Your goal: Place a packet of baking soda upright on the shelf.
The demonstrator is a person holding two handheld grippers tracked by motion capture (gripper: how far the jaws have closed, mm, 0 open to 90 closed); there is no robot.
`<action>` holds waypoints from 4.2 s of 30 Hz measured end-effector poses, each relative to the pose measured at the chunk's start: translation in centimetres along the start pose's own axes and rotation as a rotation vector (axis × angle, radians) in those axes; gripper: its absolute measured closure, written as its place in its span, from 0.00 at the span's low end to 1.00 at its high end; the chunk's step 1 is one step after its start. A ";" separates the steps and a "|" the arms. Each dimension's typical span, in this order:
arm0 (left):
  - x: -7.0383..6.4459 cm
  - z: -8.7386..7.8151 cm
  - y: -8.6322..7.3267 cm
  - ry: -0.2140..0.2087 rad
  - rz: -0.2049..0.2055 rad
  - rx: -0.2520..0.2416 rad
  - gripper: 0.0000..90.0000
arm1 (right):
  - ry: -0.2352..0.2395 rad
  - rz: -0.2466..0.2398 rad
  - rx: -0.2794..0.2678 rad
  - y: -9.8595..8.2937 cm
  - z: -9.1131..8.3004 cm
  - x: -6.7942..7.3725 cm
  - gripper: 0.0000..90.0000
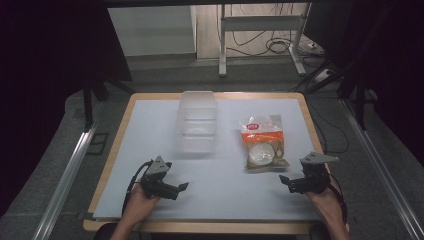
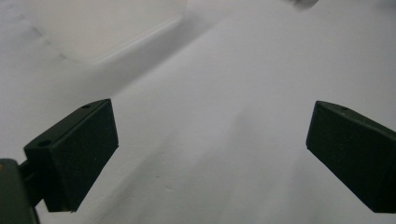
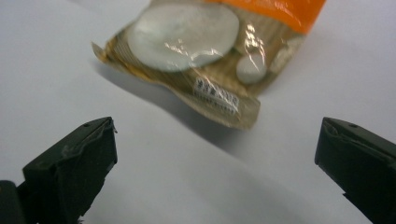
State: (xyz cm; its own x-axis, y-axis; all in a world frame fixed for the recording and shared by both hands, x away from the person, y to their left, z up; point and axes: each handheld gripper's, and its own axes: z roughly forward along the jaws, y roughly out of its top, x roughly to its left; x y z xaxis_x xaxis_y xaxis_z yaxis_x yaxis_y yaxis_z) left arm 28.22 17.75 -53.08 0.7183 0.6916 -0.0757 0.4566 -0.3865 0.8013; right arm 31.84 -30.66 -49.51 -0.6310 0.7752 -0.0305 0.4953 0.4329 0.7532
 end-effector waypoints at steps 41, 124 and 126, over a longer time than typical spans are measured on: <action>0.0 0.0 -0.2 -0.018 0.039 -0.056 0.00 | -0.044 0.016 -0.039 0.9 0.3 -0.3 0.15; -0.6 0.7 0.0 -0.006 0.086 -0.015 0.01 | 0.191 -0.140 0.217 2.5 5.2 2.9 0.98; -0.7 0.7 0.0 -0.005 0.087 -0.014 0.01 | 0.204 -0.153 0.219 2.6 5.4 3.4 0.98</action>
State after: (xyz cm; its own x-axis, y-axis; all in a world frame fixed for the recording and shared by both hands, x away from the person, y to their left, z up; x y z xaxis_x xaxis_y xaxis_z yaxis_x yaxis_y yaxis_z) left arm 28.11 16.85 -53.44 0.7578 0.6524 -0.0081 0.3845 -0.4366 0.8133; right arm 34.24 -24.41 -51.18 -0.8035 0.5951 0.0168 0.4882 0.6425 0.5906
